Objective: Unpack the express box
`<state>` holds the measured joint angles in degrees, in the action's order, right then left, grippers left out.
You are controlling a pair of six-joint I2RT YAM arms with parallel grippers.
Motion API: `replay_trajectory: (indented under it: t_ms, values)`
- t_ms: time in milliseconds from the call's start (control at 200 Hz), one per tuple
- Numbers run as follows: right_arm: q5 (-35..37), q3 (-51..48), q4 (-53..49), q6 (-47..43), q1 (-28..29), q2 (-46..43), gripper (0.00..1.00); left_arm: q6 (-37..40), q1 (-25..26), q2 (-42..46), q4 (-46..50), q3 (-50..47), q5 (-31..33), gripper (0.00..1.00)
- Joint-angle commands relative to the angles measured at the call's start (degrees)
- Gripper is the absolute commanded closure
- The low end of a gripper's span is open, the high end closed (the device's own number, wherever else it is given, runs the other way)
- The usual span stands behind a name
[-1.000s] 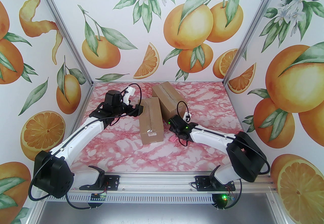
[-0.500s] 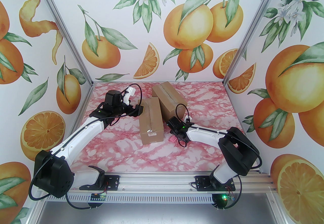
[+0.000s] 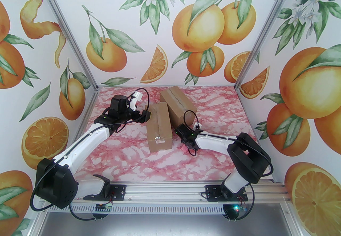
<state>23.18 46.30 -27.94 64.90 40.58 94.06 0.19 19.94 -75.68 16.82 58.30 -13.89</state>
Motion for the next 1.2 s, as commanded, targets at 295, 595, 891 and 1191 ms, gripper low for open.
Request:
replay_trajectory:
  t_ms: [295,595,891,1191]
  values:
    - [-1.45,-6.58,6.75,-3.67,-0.58,-2.92,0.59,-0.80,0.61,1.63,0.06,2.85,-0.45,0.03]
    - [0.13,-9.42,6.30,-6.44,-0.59,-9.43,0.63,-2.69,2.05,1.77,-0.38,5.22,-0.76,0.03]
    - [8.84,-11.99,-1.27,-13.58,-0.50,-28.63,0.64,-6.01,3.89,0.98,-1.38,9.80,-3.20,0.03]
    - [13.16,-9.45,0.49,-33.01,-0.47,-46.99,0.64,-8.36,6.78,-4.36,-3.43,16.67,-10.11,0.05]
